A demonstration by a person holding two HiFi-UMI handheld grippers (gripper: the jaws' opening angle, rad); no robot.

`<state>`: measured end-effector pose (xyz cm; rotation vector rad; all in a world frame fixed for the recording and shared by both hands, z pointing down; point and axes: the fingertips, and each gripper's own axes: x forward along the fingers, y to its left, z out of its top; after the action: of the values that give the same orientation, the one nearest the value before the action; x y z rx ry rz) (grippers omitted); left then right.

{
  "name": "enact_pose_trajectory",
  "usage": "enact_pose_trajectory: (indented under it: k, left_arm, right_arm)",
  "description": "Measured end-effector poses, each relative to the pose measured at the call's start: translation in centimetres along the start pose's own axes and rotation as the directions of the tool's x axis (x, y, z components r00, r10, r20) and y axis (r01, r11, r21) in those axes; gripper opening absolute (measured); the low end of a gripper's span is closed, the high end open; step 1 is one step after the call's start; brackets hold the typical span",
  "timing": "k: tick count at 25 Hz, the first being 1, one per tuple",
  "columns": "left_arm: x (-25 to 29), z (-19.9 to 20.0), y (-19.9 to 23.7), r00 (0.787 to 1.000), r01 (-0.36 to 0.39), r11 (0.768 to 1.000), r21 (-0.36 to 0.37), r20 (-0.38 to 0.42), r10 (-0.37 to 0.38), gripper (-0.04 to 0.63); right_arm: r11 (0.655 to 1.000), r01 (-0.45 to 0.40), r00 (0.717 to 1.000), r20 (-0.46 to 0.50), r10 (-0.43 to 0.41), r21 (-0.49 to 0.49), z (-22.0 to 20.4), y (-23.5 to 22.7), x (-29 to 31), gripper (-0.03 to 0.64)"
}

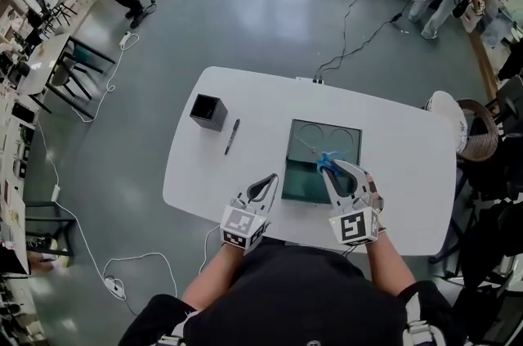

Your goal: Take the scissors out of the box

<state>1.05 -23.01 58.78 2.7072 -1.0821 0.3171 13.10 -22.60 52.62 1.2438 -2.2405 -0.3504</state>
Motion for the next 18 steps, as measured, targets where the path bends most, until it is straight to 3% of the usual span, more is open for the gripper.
enact_pose_trajectory:
  k: [4,10,13,18]
  left_arm:
    - [0.5,0.6,-0.5,1.000,0.018,1.000,0.006,0.006,-0.018,0.012]
    - [0.8,1.4,-0.6,0.999,0.027,0.999,0.027,0.025,-0.028,0.012]
    - [0.6,1.8,-0.7,0.999,0.029,0.999,0.034,0.039,-0.030,0.012]
    - [0.6,2.6,-1.1,0.998,0.023,0.999,0.043,0.054,-0.025,0.012]
  right_arm:
    - [0.975,0.053,0.992,0.103,-0.077,0.214,1.5,-2.4,-1.0,0.089]
    - [0.860,0.047,0.972,0.173,-0.156,0.509,1.0,-4.3,-1.9,0.091]
    - [0.819,0.040,0.960,0.207,-0.191,0.573,1.1,-4.8,-2.7,0.091]
    - [0.793,0.058,0.941,0.232,-0.246,0.606,1.3,-6.0,-3.9,0.091]
